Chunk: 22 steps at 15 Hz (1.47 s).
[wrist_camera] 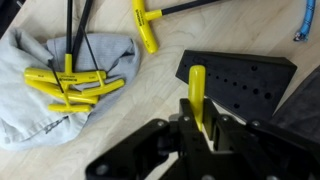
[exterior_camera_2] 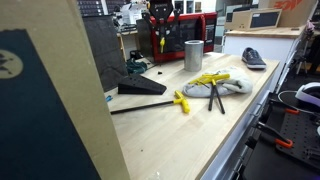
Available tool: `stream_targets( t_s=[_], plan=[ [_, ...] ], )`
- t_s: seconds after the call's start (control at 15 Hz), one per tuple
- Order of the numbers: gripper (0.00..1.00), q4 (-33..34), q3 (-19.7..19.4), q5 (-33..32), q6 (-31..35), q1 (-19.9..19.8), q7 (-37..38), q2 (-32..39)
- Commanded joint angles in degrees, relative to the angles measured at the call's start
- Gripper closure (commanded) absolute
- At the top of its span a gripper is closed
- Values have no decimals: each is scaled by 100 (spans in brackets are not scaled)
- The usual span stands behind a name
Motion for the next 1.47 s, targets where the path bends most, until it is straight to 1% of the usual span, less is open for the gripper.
stream_targets(
  t_s=[0.0, 0.2, 0.53, 1.13, 1.4],
  plan=[
    [96, 286, -57, -54, 28, 133, 624, 243],
    [96, 366, -78, -48, 168, 170, 874, 366],
    [96, 473, -94, -165, 502, 215, 894, 589],
    [96, 756, -124, -180, 606, 344, 794, 1071],
    [96, 865, -169, -230, 527, 436, 808, 1256]
  ],
)
